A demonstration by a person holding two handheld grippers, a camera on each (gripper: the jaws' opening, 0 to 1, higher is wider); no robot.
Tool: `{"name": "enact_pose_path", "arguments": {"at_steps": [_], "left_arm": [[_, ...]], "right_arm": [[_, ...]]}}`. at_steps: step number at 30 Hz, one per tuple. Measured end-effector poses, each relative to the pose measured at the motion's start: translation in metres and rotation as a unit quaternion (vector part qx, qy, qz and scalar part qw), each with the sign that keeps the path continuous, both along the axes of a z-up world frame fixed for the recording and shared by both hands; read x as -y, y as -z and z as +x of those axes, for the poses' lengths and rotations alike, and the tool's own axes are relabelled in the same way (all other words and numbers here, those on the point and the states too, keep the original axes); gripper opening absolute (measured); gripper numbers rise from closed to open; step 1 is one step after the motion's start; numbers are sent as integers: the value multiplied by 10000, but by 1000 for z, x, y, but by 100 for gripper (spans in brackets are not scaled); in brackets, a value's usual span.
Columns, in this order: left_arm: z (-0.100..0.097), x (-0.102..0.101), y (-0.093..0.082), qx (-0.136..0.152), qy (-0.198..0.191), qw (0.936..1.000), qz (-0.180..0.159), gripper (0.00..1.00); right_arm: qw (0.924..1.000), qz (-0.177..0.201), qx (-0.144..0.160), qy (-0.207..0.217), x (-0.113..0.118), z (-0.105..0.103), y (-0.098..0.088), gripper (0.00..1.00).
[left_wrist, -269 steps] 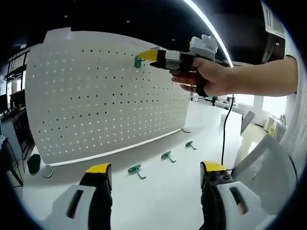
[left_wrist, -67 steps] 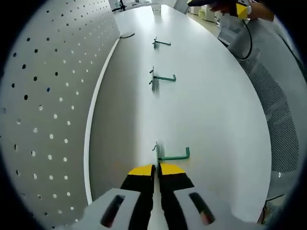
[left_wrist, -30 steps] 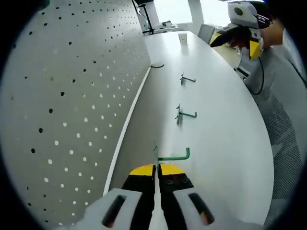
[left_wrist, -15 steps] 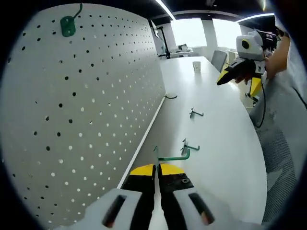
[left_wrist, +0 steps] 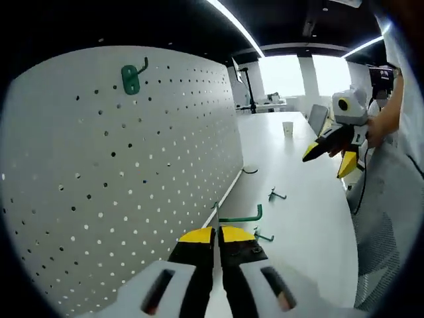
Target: Insert the hook assembly into the mounting plate slot until the hook locks in place.
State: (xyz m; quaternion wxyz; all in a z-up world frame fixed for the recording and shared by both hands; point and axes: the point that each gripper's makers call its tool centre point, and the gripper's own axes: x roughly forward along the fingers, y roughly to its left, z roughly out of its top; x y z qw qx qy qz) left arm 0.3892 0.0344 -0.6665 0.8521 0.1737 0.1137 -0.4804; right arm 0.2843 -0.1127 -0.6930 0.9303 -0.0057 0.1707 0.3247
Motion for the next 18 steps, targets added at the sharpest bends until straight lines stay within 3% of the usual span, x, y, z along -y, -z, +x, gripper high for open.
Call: {"name": "enact_pose_path", "arguments": {"at_steps": [18], "left_arm": [[-19,-1,-47,415,-400,9934,-993,2]], "right_arm": [[9999,76,116,-93,-4,-2,-7,52]]}}
